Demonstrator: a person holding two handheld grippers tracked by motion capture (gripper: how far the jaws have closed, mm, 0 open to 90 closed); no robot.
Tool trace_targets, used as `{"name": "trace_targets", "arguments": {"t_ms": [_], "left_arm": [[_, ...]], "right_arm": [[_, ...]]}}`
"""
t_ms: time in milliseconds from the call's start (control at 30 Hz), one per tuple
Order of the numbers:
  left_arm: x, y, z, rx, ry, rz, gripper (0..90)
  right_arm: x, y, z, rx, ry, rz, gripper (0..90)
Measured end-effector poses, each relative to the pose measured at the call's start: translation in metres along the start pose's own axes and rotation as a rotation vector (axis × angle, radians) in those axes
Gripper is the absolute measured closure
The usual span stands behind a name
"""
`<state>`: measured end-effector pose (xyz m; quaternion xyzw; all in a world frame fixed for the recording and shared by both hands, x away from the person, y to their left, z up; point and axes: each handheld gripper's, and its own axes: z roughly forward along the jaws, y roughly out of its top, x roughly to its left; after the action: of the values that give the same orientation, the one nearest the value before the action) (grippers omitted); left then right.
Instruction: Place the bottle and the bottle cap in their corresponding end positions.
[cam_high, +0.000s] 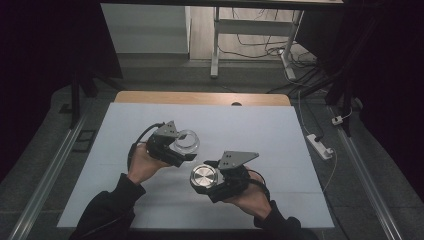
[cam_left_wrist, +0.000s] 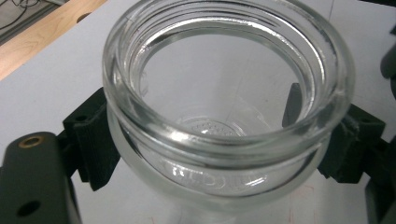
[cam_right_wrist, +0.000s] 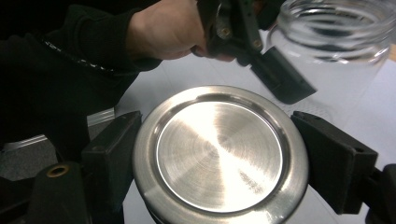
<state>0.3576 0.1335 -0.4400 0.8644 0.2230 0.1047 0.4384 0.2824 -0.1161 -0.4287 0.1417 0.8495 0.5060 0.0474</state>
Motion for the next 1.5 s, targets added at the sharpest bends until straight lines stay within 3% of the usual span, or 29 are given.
{"name": "trace_targets", "arguments": {"t_ms": [367,1000,1500], "left_arm": [[0.009,0.008,0.011,0.007,0.011,0.023,15.1],[0.035,0.009,0.042,0.008,0.051,-0.007,15.2],[0.050,0.017,0.058,0.006,0.076,-0.017,15.2]], "right_arm": [[0.003,-0.015,0.007,0.004,-0.002,0.007,19.6],[-0.009,-0.041,0.032,0.030,-0.028,0.025,19.7],[-0.013,-0.049,0.052,0.043,-0.041,0.015,19.7]]}}
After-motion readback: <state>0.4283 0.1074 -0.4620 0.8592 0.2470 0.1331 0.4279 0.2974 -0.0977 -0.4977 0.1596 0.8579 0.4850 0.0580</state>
